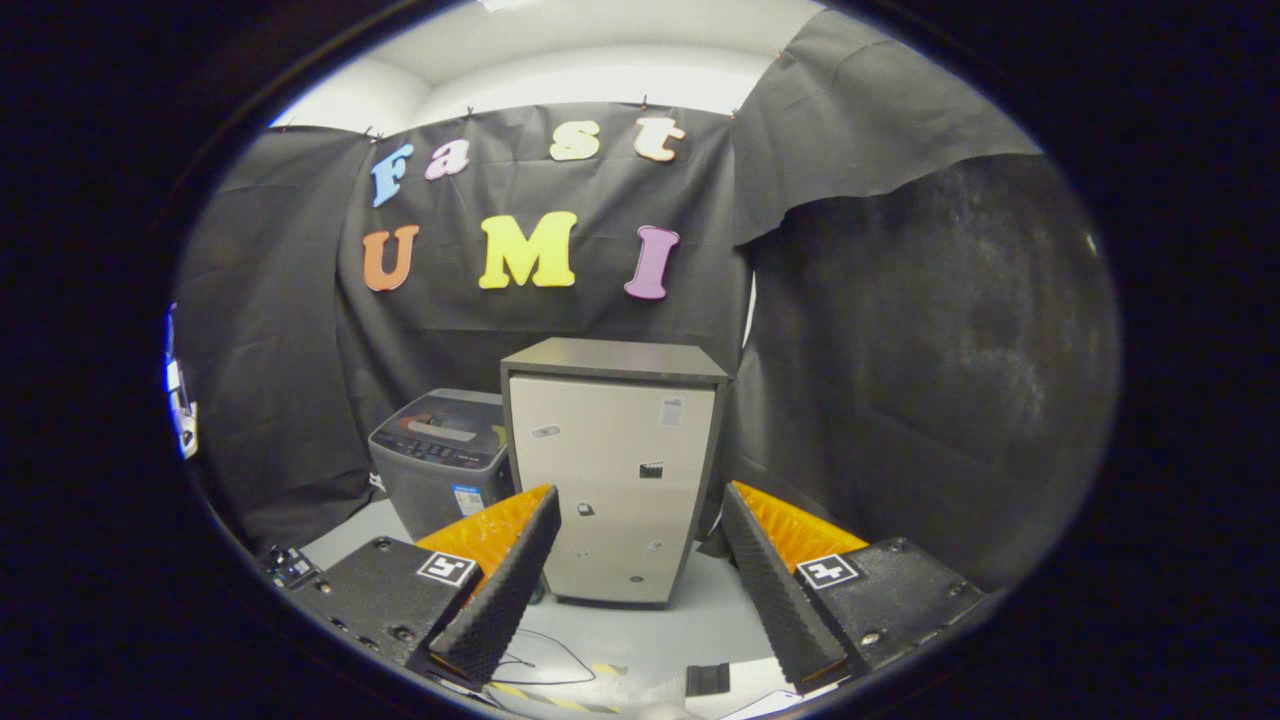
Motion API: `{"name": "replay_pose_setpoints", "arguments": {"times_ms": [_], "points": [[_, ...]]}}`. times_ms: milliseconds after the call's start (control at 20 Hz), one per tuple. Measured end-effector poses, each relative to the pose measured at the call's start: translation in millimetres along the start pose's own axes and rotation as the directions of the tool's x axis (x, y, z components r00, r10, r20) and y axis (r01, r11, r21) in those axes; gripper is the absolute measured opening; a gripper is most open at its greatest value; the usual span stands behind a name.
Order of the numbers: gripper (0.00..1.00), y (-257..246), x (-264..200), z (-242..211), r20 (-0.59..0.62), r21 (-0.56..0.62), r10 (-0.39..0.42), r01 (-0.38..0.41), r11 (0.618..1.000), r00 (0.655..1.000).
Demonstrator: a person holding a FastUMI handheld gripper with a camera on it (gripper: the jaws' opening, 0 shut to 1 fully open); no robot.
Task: Put the clothes into the washing machine and then close the washing machine lid.
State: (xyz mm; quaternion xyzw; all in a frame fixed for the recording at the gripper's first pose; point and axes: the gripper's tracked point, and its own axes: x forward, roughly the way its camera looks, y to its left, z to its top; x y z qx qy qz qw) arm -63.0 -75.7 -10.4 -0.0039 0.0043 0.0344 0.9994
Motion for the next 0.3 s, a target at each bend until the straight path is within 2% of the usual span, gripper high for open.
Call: {"name": "replay_pose_setpoints", "arguments": {"times_ms": [300], "points": [[1.0, -1.4, -0.6, 3.0, -0.002, -0.003, -0.002, 0.002, 1.0, 1.0]]}}
